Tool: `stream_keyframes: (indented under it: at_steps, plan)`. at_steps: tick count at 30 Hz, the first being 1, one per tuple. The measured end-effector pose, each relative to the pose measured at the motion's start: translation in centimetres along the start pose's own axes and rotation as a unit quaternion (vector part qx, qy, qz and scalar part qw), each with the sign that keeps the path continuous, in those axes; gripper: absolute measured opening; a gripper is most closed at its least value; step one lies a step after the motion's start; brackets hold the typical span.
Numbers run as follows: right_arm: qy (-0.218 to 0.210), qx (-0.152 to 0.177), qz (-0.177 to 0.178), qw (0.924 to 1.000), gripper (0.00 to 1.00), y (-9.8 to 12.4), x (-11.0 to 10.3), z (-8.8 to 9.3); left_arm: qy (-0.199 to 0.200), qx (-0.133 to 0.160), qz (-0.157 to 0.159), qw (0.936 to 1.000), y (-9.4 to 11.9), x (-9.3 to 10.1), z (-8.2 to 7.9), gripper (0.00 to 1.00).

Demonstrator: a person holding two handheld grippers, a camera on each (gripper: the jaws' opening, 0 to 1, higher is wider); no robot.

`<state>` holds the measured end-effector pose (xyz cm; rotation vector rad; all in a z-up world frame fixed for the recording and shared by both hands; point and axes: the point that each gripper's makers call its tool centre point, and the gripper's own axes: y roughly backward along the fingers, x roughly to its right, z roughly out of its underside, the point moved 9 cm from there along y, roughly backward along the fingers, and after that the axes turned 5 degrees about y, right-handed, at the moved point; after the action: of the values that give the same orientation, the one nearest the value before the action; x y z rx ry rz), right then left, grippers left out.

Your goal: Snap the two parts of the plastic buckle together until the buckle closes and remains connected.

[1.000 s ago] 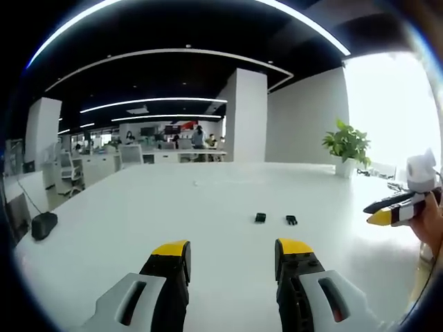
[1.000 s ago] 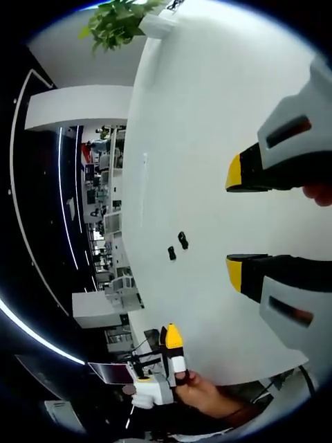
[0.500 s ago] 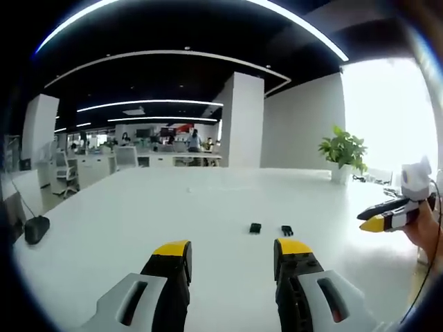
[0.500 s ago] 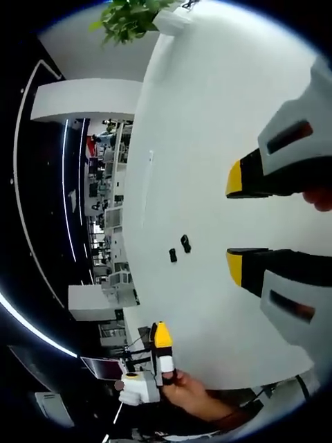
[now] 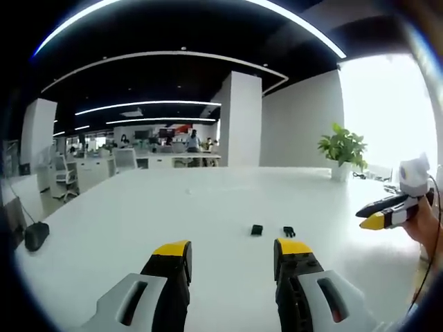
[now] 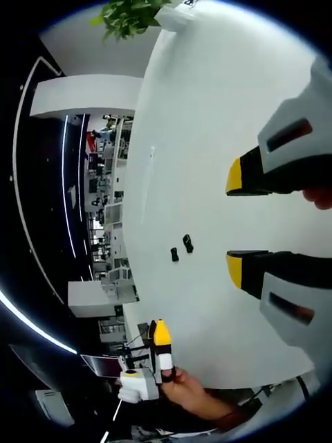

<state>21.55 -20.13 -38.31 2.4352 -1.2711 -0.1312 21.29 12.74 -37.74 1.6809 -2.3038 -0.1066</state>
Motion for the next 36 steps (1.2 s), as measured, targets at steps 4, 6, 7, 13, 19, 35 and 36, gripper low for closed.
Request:
stream_keyframes:
  at_steps: [4,6,7,13,19,35,36]
  plan:
    - [0.000,0.000,-0.005,1.0000,0.31,-0.1,0.1,-0.1,-0.005,-0.002,0.001,1.0000,-0.1,0.0,-0.1,0.48]
    - [0.001,0.000,-0.006,1.0000,0.31,-0.2,0.2,-0.2,-0.003,-0.003,0.003,1.0000,-0.2,0.0,-0.1,0.48]
    - [0.001,0.001,-0.007,1.0000,0.31,-0.2,0.2,-0.2,-0.003,-0.003,0.003,1.0000,-0.2,0.0,-0.2,0.48]
    - [0.002,0.002,-0.010,0.9999,0.31,-0.5,0.4,-0.5,-0.007,-0.002,0.005,1.0000,-0.3,0.1,-0.4,0.48]
    - [0.005,0.001,-0.016,0.9999,0.32,-0.8,0.4,-0.6,-0.013,-0.002,0.010,0.9999,-0.6,0.4,-0.6,0.48]
    - [0.016,-0.004,-0.037,0.9992,0.31,-1.9,0.3,-1.3,-0.033,-0.029,0.045,0.9980,-2.1,0.7,-0.1,0.48]
    - [0.017,-0.004,-0.038,0.9991,0.31,-1.9,0.3,-1.3,-0.034,-0.029,0.045,0.9980,-2.1,0.7,0.0,0.48]
